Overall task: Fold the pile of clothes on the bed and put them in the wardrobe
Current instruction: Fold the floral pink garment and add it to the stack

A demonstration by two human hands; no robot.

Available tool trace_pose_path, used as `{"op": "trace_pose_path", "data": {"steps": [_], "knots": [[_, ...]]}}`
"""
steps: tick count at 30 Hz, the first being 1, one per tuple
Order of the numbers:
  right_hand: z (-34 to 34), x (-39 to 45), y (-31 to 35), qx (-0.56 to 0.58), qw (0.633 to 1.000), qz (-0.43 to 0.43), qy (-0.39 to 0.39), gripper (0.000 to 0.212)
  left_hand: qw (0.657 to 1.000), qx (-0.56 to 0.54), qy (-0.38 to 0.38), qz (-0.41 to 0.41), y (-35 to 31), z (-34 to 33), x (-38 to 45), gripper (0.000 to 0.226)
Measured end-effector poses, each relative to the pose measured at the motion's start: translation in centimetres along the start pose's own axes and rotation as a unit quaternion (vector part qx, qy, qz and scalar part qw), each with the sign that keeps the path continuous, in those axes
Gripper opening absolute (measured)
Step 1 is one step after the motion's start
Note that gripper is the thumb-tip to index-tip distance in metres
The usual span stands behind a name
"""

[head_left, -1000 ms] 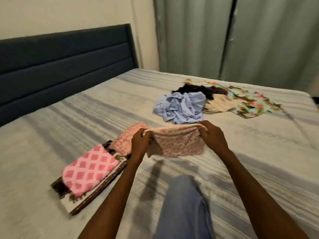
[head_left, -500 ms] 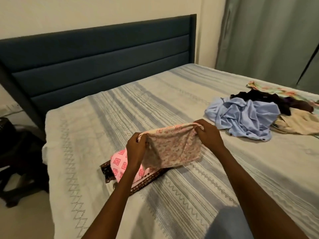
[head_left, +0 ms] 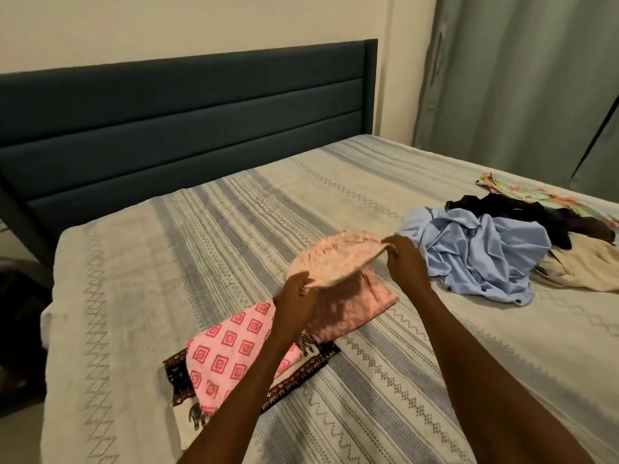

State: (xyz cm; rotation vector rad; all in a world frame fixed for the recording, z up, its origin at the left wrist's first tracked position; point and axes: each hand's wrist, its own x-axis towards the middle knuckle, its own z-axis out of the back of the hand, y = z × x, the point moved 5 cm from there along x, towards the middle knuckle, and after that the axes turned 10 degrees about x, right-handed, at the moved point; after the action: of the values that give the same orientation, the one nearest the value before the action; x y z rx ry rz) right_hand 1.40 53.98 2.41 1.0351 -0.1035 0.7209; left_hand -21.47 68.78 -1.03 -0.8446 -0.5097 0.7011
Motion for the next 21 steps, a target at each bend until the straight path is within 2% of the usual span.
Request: {"op": "trace_pose_path", "data": {"steps": [2, 3, 5, 6, 10, 13, 19, 21], "knots": [[-1.7, -2.2, -4.6, -0.085, 0.989, -0.075, 0.096, 0.032, 0.990, 0.108, 0.095, 0.013, 2.1, -3.1, -1.4, 0.023], [-2.5, -3.7, -6.8, -0.126, 0.972, -0.121, 0.160, 0.033, 0.979, 0.157, 0.130, 0.004, 3.1, -4.4, -2.4, 0.018], [-3.6, -6.9, -10.0, -0.159, 0.935, -0.190, 0.254, 0.036, 0.961, 0.236, 0.136, -0.040, 4.7, -5.9, -4.1, 0.022], [-3.9, -8.1, -10.8, -0.144, 0.931, -0.207, 0.263, 0.038, 0.955, 0.266, 0.117, -0.065, 5.3, -6.2, -4.7, 0.025], [-3.2, -10.1, -10.1, -0.077, 0.961, -0.179, 0.197, 0.035, 0.916, 0.384, 0.011, -0.116, 5.2, -6.7, -5.5, 0.025], [-2.8, -11.0, -9.2, -0.062, 0.968, -0.163, 0.180, 0.035, 0.900, 0.400, -0.032, -0.168, 3.4, -7.7, -5.6, 0.015], [-1.7, -13.5, -9.0, -0.047, 0.973, -0.150, 0.168, 0.031, 0.879, 0.430, 0.045, -0.202, 1.7, -11.5, -4.2, 0.048], [-0.9, -14.7, -9.4, -0.042, 0.975, -0.147, 0.160, 0.028, 0.879, 0.423, 0.064, -0.211, 1.0, -12.9, -4.4, 0.048]]}}
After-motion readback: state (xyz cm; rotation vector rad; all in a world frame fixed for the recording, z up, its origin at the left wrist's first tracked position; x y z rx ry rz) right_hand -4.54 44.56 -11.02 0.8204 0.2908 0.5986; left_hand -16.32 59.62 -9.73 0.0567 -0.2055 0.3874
